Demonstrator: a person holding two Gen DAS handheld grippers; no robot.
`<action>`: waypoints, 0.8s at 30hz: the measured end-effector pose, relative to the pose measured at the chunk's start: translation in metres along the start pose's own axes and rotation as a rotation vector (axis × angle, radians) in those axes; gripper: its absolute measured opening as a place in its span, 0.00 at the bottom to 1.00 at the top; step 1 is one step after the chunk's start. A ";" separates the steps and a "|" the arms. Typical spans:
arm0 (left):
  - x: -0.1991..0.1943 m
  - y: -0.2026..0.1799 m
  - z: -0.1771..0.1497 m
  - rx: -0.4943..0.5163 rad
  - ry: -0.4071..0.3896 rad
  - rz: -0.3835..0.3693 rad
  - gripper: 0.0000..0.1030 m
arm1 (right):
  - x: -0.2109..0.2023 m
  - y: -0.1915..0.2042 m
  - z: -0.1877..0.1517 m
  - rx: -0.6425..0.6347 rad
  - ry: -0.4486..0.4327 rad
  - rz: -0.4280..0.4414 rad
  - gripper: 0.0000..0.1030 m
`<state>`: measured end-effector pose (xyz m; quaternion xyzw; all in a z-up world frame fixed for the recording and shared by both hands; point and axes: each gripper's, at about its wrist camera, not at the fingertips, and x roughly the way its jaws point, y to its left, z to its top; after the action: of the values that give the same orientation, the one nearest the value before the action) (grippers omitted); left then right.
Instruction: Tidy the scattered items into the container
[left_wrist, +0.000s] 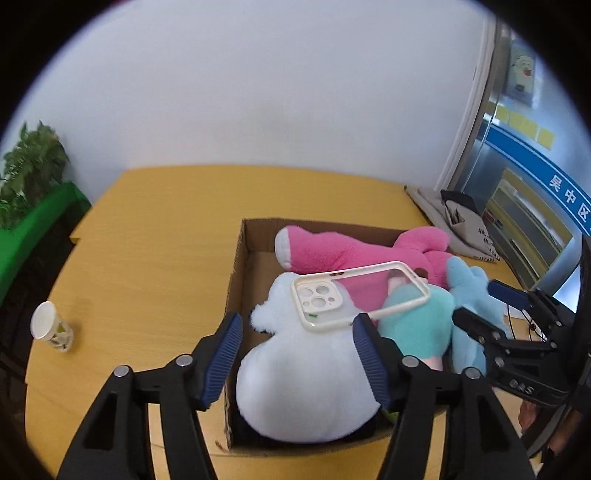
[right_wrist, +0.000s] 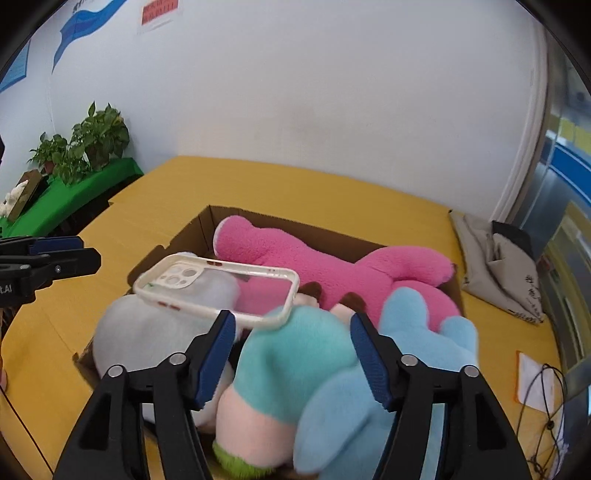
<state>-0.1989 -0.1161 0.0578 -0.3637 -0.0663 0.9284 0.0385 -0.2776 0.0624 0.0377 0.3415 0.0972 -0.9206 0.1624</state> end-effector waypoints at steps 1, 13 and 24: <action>-0.011 -0.003 -0.007 -0.012 -0.023 -0.005 0.70 | -0.015 0.001 -0.007 0.011 -0.019 0.000 0.86; -0.090 -0.071 -0.131 -0.015 -0.198 0.050 0.78 | -0.139 0.016 -0.151 0.066 -0.141 -0.056 1.00; -0.092 -0.120 -0.186 0.101 -0.166 0.073 0.78 | -0.160 -0.004 -0.212 0.168 -0.137 -0.115 1.00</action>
<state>-0.0024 0.0092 0.0024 -0.2851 -0.0091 0.9583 0.0171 -0.0382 0.1647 -0.0149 0.2840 0.0278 -0.9545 0.0865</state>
